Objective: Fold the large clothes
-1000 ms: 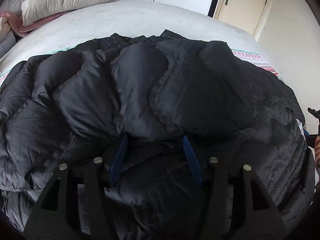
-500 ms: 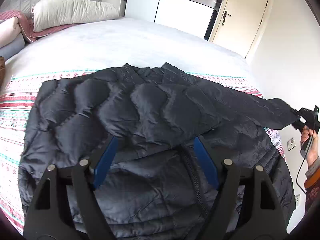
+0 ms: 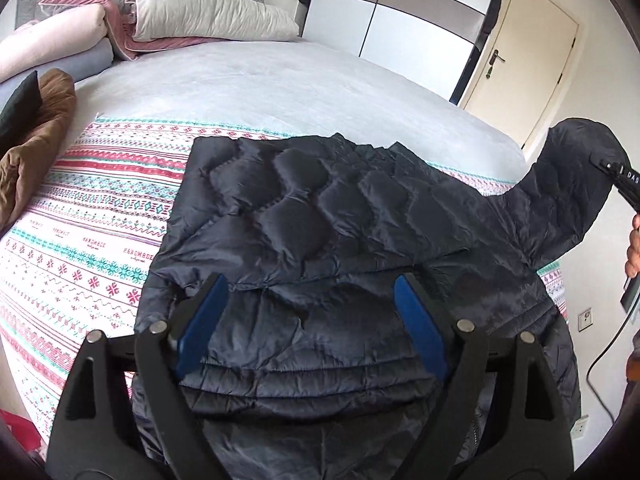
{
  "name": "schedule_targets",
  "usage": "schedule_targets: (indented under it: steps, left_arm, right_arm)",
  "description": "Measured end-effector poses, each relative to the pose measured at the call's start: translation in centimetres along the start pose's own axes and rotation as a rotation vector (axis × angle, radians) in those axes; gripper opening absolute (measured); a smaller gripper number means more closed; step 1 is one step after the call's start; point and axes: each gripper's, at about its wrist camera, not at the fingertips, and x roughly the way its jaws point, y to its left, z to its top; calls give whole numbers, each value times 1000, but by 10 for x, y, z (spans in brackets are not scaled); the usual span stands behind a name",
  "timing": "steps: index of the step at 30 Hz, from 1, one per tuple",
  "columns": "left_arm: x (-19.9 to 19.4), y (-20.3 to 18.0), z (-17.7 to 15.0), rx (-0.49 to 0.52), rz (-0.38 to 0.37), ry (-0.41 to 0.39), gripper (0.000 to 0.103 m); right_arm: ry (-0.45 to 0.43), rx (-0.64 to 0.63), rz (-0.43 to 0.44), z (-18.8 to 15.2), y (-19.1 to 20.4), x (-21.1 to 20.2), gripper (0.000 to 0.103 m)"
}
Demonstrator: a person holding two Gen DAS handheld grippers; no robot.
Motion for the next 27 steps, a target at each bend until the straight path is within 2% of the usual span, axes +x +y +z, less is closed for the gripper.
schedule_targets:
  steps: [4, 7, 9, 11, 12, 13, 15, 19, 21, 24, 27]
  left_arm:
    - [-5, 23, 2, -99, -66, -9, 85]
    - [-4, 35, 1, -126, -52, -13, 85]
    - [-2, 43, -1, -140, -41, -11, 85]
    - [1, 50, -2, -158, -34, -2, 85]
    - [4, 53, -3, -167, -35, 6, 85]
    - [6, 55, -4, -176, -39, 14, 85]
    - [10, 56, -5, -184, -49, 28, 85]
    - [16, 44, -7, -153, -54, 53, 85]
    - [17, 34, -9, -124, -46, 62, 85]
    - [14, 18, -14, -66, -23, 81, 85]
    - [3, 2, -25, -13, 22, 96, 85]
  right_arm:
    - [92, -160, 95, -24, 103, 38, 9]
    - [194, -231, 151, -59, 164, 80, 11]
    - [311, -262, 189, -90, 190, 113, 22]
    - [469, -279, 230, -134, 198, 144, 43]
    - [542, -285, 229, -155, 202, 156, 47]
    - [585, -296, 221, -170, 205, 164, 50]
    - [563, -321, 235, -182, 205, 161, 54]
    - [563, -214, 373, -170, 183, 138, 64]
    - [551, -159, 410, -159, 160, 121, 69]
    - [514, -100, 396, -139, 121, 89, 73]
    - [499, -92, 335, -131, 86, 56, 73]
